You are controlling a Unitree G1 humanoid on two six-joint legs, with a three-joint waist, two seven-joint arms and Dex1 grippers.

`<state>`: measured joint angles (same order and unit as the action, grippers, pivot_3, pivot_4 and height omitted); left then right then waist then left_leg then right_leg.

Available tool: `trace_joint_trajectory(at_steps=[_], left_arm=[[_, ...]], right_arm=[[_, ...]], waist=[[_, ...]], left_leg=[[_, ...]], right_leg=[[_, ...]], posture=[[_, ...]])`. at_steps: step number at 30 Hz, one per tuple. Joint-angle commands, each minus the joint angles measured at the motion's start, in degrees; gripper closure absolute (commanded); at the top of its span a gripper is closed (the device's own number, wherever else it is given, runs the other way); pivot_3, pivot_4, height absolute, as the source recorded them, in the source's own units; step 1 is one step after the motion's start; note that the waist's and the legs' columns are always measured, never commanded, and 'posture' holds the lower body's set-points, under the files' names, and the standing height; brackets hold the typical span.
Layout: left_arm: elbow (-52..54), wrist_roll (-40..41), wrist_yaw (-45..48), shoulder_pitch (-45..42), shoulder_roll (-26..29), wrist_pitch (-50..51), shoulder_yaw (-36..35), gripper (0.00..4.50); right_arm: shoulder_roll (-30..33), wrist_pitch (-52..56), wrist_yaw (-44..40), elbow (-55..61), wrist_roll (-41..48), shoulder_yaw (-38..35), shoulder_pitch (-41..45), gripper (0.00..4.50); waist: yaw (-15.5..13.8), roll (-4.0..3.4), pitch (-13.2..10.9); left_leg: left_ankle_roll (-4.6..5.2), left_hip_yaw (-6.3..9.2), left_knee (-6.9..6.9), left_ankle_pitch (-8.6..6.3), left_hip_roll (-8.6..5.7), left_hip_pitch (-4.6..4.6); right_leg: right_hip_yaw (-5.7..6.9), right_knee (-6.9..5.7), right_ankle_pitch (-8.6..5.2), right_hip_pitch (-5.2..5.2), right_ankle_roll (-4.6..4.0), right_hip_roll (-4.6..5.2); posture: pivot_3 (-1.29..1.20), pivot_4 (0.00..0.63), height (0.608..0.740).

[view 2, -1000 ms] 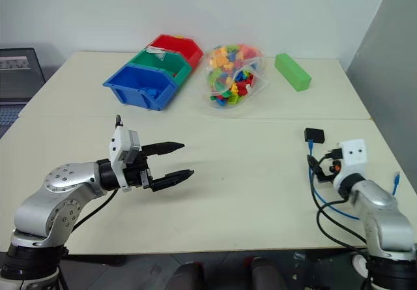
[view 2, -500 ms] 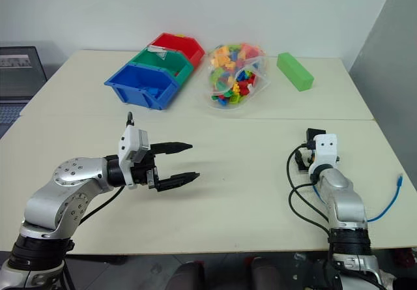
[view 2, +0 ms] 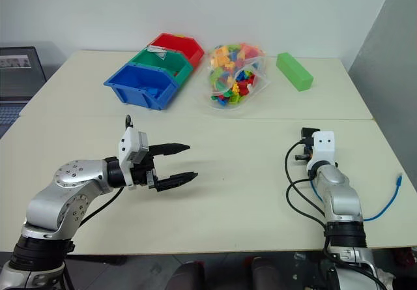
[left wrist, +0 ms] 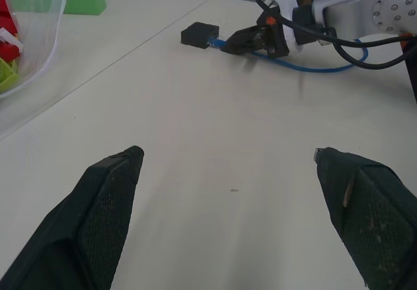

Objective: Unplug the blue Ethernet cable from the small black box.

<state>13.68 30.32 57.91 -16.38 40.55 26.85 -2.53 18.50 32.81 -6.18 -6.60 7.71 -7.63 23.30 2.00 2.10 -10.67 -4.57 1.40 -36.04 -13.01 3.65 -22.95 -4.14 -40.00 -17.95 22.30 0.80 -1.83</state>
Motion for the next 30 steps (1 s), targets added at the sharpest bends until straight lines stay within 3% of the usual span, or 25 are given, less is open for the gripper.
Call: trace_joint_trajectory(at_steps=[1,5,11,17,22,30], left_arm=[[-0.4,1.7,-1.1,-0.4,-0.6,0.9,-2.5,0.00],[-2.8,5.8,-0.9,-1.2,-1.2,5.4,-4.0,0.00],[-6.1,17.2,0.1,-5.9,-0.5,19.9,-6.9,0.00],[-10.5,22.4,1.2,-11.6,1.0,29.0,-7.7,0.00],[-10.6,24.5,1.4,-13.1,0.8,32.6,-7.7,0.00],[-10.1,28.4,0.3,-14.2,-0.7,35.9,-9.0,0.00]], right_arm=[[2.7,-3.3,-3.6,3.8,-2.3,3.0,-1.3,4.49],[8.9,-14.9,-15.0,10.3,-6.7,12.7,-3.0,4.49],[18.4,-44.1,-27.7,10.4,-15.9,23.7,0.7,4.50],[19.5,-65.7,-35.0,3.2,-16.3,27.8,9.8,4.50],[18.0,-72.8,-38.2,-1.1,-14.7,28.6,14.9,4.50],[15.5,-73.4,-40.0,-0.8,-12.9,27.6,16.1,4.50]], waist=[[0.0,0.00,0.0],[0.0,-0.11,-0.1],[0.4,-0.14,-0.1],[0.7,-0.14,-0.1],[0.6,-0.14,-0.1],[0.4,-0.14,-0.1]], left_leg=[[0.00,0.00,0.00,0.00,0.00,0.00],[0.00,-0.01,0.00,0.00,0.00,-0.01],[0.00,0.03,-0.02,0.00,0.00,0.00],[0.00,0.06,-0.04,0.00,0.01,0.01],[-0.01,0.06,-0.05,0.01,0.00,0.01],[-0.02,0.11,-0.09,0.01,0.01,0.02]], right_leg=[[0.00,0.00,0.00,0.00,0.00,0.00],[0.00,0.02,-0.01,0.01,0.02,0.00],[0.06,0.00,-0.16,0.01,0.29,-0.01],[0.09,-0.02,-0.16,-0.02,0.29,-0.02],[0.08,-0.01,0.01,-0.05,-0.01,0.02],[0.11,-0.10,0.01,-0.05,-0.02,0.03]], posture=[[0.00,0.150,0.740],[0.00,0.150,0.740],[0.00,0.150,0.740],[0.00,0.150,0.740],[0.00,0.150,0.740],[0.00,0.150,0.740]])
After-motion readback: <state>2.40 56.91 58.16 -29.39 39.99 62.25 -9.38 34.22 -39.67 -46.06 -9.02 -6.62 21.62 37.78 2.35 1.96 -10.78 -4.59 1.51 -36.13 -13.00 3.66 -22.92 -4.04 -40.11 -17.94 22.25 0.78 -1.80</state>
